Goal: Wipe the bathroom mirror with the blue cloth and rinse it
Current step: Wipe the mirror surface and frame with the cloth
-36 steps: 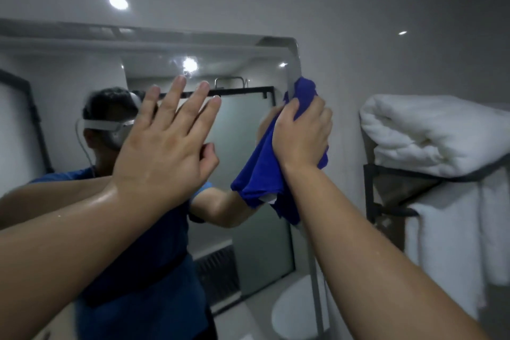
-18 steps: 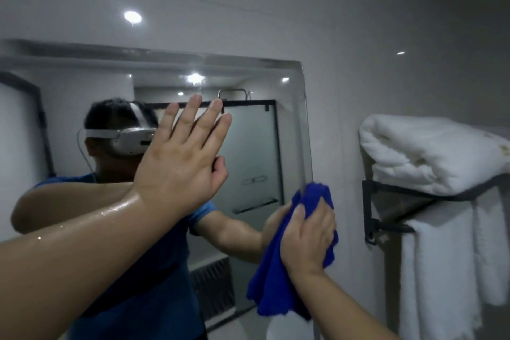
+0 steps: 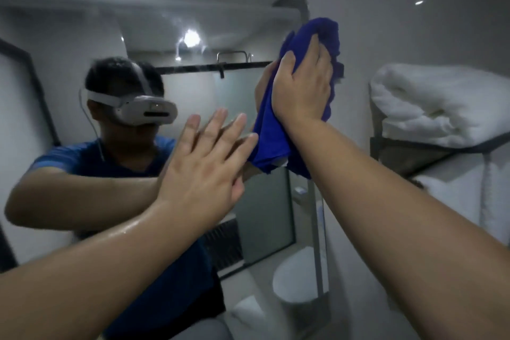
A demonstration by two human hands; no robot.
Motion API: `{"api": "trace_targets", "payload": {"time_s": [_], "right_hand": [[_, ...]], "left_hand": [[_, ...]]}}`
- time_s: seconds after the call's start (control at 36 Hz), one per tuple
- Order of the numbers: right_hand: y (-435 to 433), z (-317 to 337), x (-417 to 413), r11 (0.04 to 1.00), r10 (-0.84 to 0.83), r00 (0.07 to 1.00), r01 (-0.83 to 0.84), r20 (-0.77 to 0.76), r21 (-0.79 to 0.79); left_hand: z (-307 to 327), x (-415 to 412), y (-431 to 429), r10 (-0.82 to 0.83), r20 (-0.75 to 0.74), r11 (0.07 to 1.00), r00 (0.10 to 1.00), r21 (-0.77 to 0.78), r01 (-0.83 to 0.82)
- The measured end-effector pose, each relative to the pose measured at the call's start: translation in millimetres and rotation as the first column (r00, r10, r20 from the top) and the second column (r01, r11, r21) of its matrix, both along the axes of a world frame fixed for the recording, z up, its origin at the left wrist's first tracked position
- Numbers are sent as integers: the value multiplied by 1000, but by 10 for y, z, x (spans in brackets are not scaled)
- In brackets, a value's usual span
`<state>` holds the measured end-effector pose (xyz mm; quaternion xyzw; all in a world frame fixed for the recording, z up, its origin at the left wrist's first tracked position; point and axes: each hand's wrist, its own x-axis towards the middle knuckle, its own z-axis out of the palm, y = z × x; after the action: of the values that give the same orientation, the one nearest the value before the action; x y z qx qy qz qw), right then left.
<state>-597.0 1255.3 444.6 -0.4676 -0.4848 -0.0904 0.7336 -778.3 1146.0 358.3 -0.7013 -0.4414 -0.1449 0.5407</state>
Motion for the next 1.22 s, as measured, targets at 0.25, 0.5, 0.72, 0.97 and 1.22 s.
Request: {"api": "trace_targets", "payload": {"time_s": [0.25,0.5,0.72,0.97,1.22], "right_hand": [[45,-1649,63,998,35,999,-36,-20,-56],[-299,-3475,-97,850,-82,979,-28,-186,-526],[-295,-3604,15,801,-97,973,-48,-208,-597],[-229,-2137,189,885,82,976,-164,-200,-436],[-116,-741,776,926,360,874,-293,325,-238]], "left_hand": [[-931,54,180,-112,-180,991,977,-93,96],[-1022,32,231,-71,-207,996,976,-70,57],[-1018,52,200,-51,-211,998,976,-55,40],[-1015,80,206,-54,-200,997,978,-57,43],[-1022,72,211,-59,-185,995,981,-87,44]]}}
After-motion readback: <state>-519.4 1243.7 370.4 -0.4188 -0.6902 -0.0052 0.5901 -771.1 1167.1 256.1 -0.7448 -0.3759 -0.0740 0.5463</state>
